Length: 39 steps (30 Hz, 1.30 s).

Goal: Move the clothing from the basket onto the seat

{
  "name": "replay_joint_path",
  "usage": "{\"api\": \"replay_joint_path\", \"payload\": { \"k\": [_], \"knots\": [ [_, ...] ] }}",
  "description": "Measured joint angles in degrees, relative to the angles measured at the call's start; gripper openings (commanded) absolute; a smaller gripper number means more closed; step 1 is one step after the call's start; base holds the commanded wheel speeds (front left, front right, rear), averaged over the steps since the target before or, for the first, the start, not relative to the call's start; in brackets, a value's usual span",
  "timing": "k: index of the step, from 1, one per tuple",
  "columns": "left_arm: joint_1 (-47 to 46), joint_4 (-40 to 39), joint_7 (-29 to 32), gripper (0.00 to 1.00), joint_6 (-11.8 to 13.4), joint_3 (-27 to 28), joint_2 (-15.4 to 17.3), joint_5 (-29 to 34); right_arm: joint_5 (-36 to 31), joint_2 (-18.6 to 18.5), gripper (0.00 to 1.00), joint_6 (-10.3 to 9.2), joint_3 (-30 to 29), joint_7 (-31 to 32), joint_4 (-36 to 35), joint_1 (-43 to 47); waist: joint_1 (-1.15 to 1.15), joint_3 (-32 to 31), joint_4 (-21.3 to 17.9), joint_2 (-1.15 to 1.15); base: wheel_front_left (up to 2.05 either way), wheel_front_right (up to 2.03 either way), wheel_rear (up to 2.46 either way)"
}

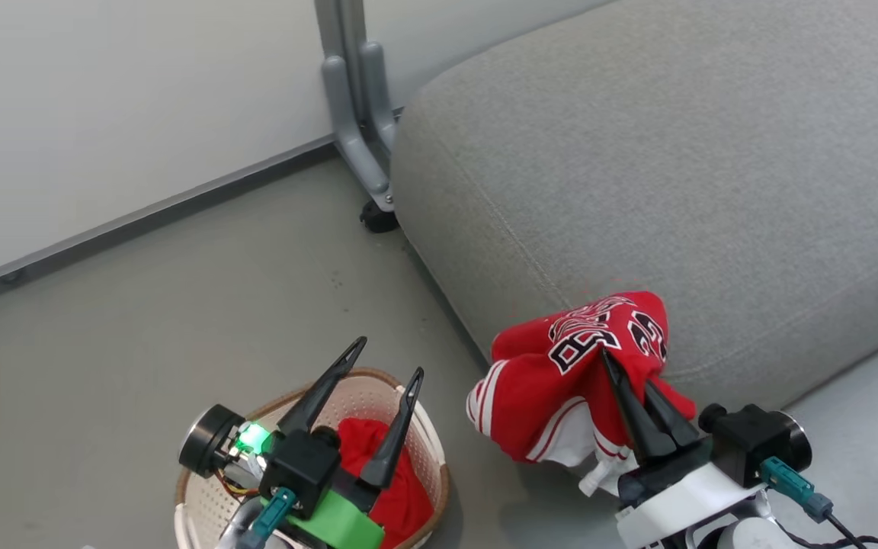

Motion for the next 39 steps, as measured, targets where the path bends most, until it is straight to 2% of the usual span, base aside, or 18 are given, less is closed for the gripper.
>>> {"api": "replay_joint_path", "payload": {
  "k": [7,12,18,24,29,31,39],
  "knots": [
    [-0.29,1.12,-0.12,1.0,-2.46,-2.3,0.92,1.22,-2.0,1.41,0.0,0.0,-5.31,0.0,-4.0,1.59,0.0,3.46,-5.16,0.0,0.0,0.0,0.0],
    [-2.31,1.88,-0.21,1.0,-4.22,-4.22,1.19,1.8,-3.02,2.66,0.0,0.01,-7.72,0.0,-5.67,2.85,0.0,6.53,-6.78,0.0,0.0,0.0,0.0],
    [-4.13,2.24,0.1,1.0,-4.87,-5.14,1.72,2.36,-3.36,3.89,0.0,0.01,-9.15,0.0,-5.92,2.95,0.0,9.47,-7.92,0.0,0.0,0.0,0.0],
    [-5.05,-0.13,2.76,1.0,-4.93,-5.76,2.86,3.26,-2.65,3.76,0.0,0.01,-10.84,0.0,-5.13,-6.34,0.0,12.68,-8.27,0.0,0.0,0.0,0.0],
    [-5.65,-4.33,5.66,1.0,-4.78,-5.75,4.81,3.97,-0.36,-0.02,0.0,0.03,-10.62,0.01,-1.45,-22.21,0.0,16.68,-8.32,0.0,0.0,0.0,0.0],
    [-6.59,-5.88,6.97,1.0,-5.12,-6.53,5.66,4.59,1.34,-1.43,0.0,0.04,-12.94,0.0,0.14,-28.31,0.0,18.46,-8.16,0.0,0.0,0.0,0.0],
    [-12.18,-11.37,10.04,1.0,-5.42,-5.21,7.61,5.43,4.75,-12.3,0.0,0.04,-17.64,-0.01,9.7,-48.97,0.01,26.73,-4.96,0.0,0.0,0.0,0.0]
  ]
}}
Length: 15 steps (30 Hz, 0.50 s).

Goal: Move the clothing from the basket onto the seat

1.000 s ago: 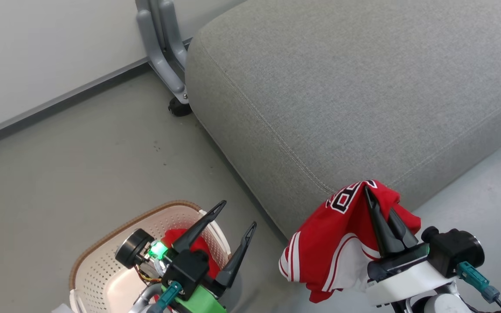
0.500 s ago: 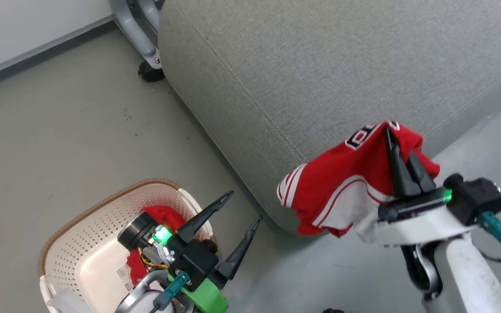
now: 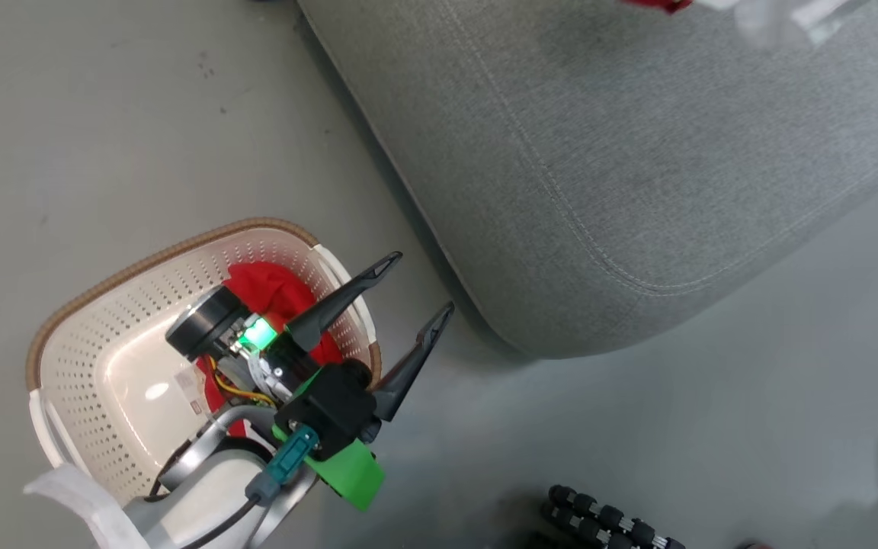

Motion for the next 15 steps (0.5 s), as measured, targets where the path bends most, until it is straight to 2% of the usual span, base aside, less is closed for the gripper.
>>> {"api": "replay_joint_path", "payload": {
  "k": [5,9,10,11,13,14,15],
  "knots": [
    [-3.27,-0.9,1.11,1.0,-0.27,-0.12,1.49,2.26,1.97,-2.92,0.0,0.0,-2.3,0.0,9.79,-6.04,0.0,5.63,2.7,0.0,0.0,0.0,0.0],
    [-4.94,-0.49,0.48,1.0,-0.27,-0.69,0.65,2.45,1.92,-2.91,0.0,0.0,-4.39,0.0,18.38,-5.83,0.0,9.24,4.99,0.0,0.0,0.0,0.0],
    [-5.33,-0.13,-0.02,1.0,-0.3,-0.99,0.29,2.48,1.82,-2.41,0.07,0.0,-5.06,0.0,19.81,-5.33,0.01,9.97,5.76,0.0,0.0,0.0,0.0],
    [-5.68,0.26,-0.45,1.0,-0.38,-1.21,-0.1,2.53,1.53,-1.83,0.29,0.0,-5.19,0.01,20.95,-4.42,0.01,10.61,6.57,0.0,0.0,0.0,0.0],
    [-6.1,1.21,-1.09,1.0,-0.02,-1.27,-0.63,2.78,0.56,-1.04,0.5,0.0,-5.17,0.0,22.05,-1.94,0.0,11.49,8.01,0.0,0.0,0.0,0.0],
    [-6.3,1.76,-1.52,1.0,0.34,-1.25,-0.89,2.92,0.0,-0.47,1.0,0.0,-5.78,0.01,22.2,-0.29,0.0,11.87,8.77,0.0,0.0,0.0,0.0],
    [-6.48,2.27,-2.02,1.0,0.64,-1.26,-1.16,2.96,-0.9,0.04,1.0,0.0,-6.58,0.01,21.76,1.4,0.0,12.16,9.44,0.0,0.0,0.0,0.0]
  ]
}}
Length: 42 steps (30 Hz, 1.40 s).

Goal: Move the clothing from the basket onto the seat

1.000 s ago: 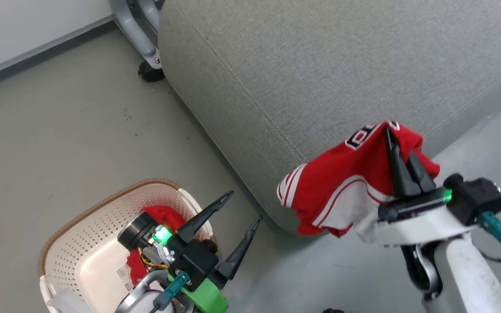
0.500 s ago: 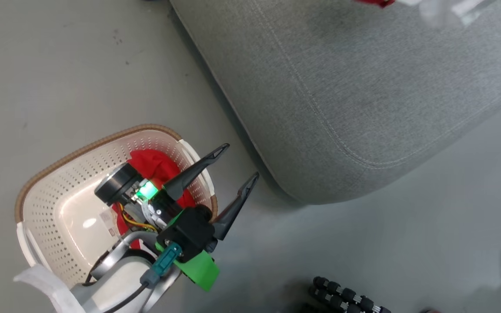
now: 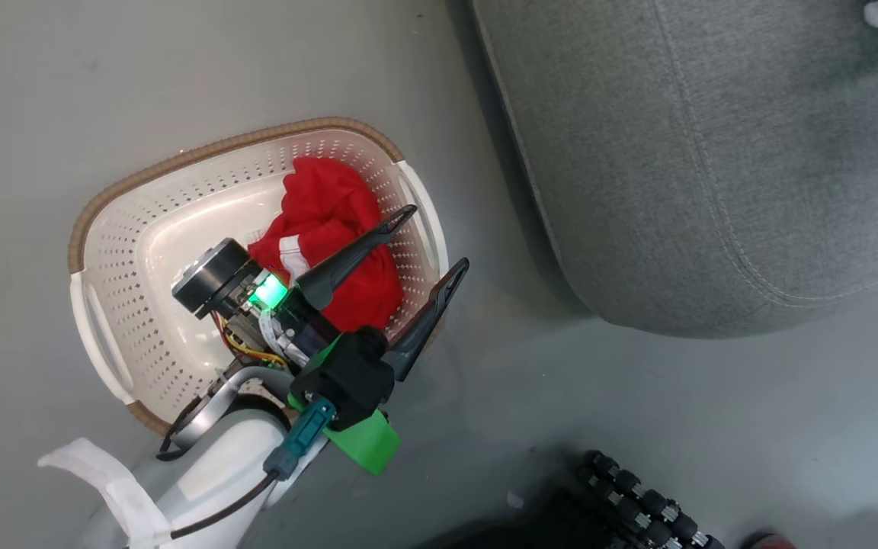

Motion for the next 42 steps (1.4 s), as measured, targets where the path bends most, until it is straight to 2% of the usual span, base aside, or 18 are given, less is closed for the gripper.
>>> {"api": "replay_joint_path", "payload": {
  "k": [5,12,17,24,26,33,42],
  "knots": [
    [-0.01,4.17,-3.71,1.0,1.59,0.18,-2.23,-0.83,-6.78,3.81,1.0,0.0,0.77,0.0,-4.92,11.63,0.0,-0.65,1.94,0.0,0.0,0.0,0.0],
    [2.31,11.74,-7.99,1.0,7.32,2.11,-7.84,-2.86,-8.75,8.95,1.0,0.0,3.09,0.0,-14.86,27.19,-0.01,-6.23,3.52,0.0,0.0,0.0,0.0],
    [7.08,12.18,-8.35,1.0,10.72,6.44,-12.07,-6.41,-9.68,12.01,1.0,0.0,9.85,0.0,-18.81,34.11,-0.01,-12.19,5.09,0.0,0.0,0.0,0.0],
    [17.26,12.26,-8.4,1.0,11.6,13.71,-14.35,-8.72,-9.8,13.91,1.0,0.0,21.81,-0.01,-20.96,38.01,-0.01,-21.41,8.35,0.0,0.0,0.0,0.0],
    [19.44,12.03,-8.4,1.0,11.73,15.69,-14.88,-8.73,-9.77,14.46,1.0,0.0,23.2,0.0,-22.1,38.75,-0.02,-24.05,9.27,0.0,0.0,0.0,0.0],
    [26.26,8.09,-8.42,1.0,12.71,23.28,-16.7,-8.64,-9.85,14.49,1.0,0.0,23.25,0.0,-26.87,42.99,-0.02,-33.53,12.34,0.0,0.0,0.0,0.0],
    [34.89,0.42,-8.42,1.0,12.79,29.59,-17.81,-6.57,-10.92,14.47,1.0,0.0,15.16,-0.01,-32.38,50.55,-0.02,-42.66,15.82,0.0,0.0,0.0,0.0]
  ]
}}
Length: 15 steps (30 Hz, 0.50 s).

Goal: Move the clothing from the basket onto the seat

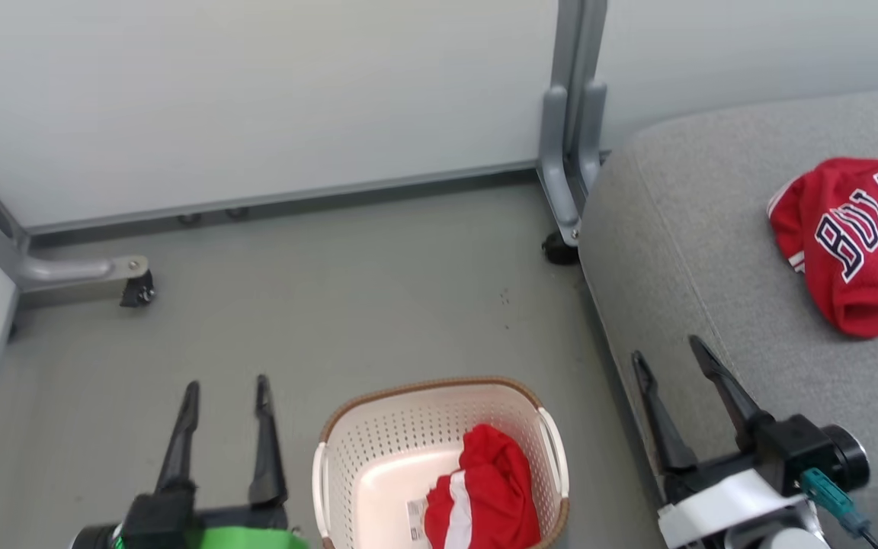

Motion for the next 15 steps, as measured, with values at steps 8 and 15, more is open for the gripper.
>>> {"api": "replay_joint_path", "payload": {
  "k": [8,15],
  "knots": [
    [6.5,0.19,0.01,1.0,-2.08,1.91,-0.35,1.49,0.99,1.09,1.0,-0.01,-3.82,0.0,-0.55,5.73,0.0,-3.71,2.06,0.0,0.0,0.0,0.0],
    [7.22,1.12,0.0,1.0,-3.26,1.98,-0.4,3.08,0.98,1.38,1.0,0.0,-2.98,0.0,-0.66,6.38,0.0,-4.29,1.85,0.0,0.0,0.0,0.0]
  ]
}}
